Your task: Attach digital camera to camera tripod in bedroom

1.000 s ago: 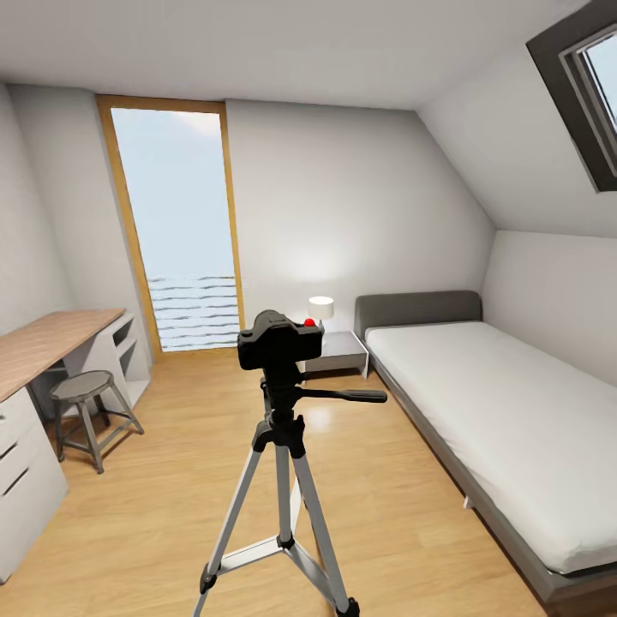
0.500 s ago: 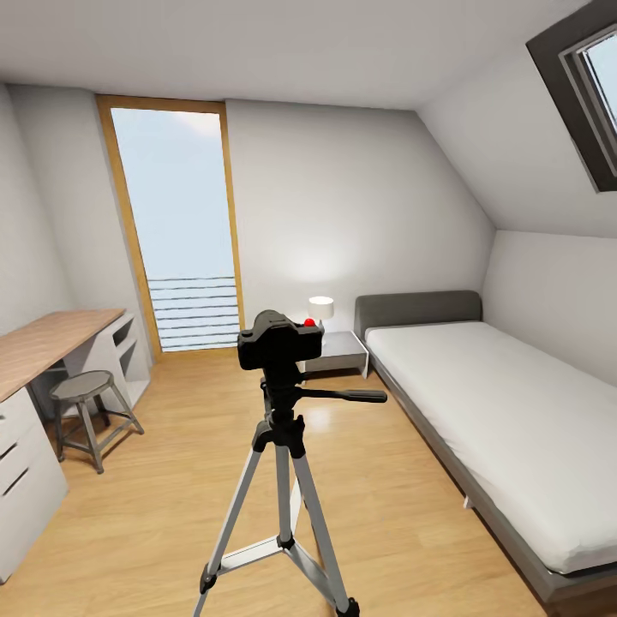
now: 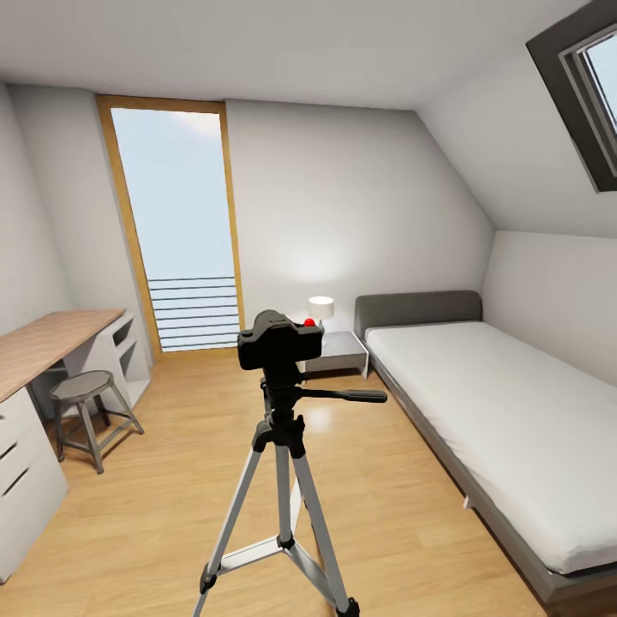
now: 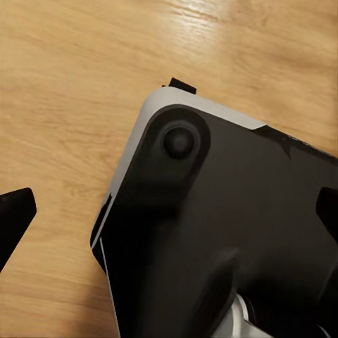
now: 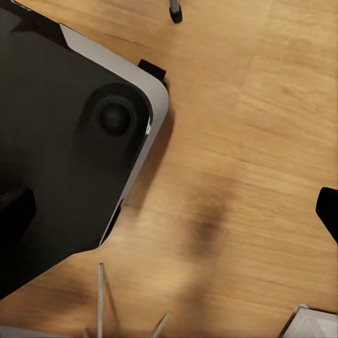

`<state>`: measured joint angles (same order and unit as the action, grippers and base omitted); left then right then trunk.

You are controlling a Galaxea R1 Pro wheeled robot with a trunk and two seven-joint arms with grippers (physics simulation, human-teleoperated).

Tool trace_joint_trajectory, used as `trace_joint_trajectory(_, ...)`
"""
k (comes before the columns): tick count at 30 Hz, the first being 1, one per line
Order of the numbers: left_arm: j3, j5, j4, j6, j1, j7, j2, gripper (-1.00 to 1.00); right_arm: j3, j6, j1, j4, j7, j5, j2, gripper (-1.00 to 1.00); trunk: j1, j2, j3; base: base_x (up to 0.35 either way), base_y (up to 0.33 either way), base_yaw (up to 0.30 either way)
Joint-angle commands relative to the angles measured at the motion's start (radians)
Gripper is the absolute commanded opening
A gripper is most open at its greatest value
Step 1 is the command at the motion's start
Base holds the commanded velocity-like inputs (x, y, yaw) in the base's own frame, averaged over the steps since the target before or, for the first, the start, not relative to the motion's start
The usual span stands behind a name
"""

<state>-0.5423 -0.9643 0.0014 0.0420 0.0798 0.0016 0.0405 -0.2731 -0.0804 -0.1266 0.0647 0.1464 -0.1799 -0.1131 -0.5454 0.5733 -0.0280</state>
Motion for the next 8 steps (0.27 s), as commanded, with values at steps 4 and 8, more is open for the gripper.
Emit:
trace_joint_trajectory(4,-0.008,-0.007,0.000,0.003,0.000,0.001,0.001,1.00,0.001,-0.006,0.000,0.003,0.004,-0.009,0.000,1.00,0.000,0.002,-0.002,0.000,0.000,0.000)
trace_joint_trajectory(8,-0.008,-0.007,0.001,0.004,0.000,0.001,0.005,1.00,0.001,-0.006,0.000,0.003,0.004,-0.008,0.000,1.00,0.000,0.002,-0.002,0.000,0.000,0.000)
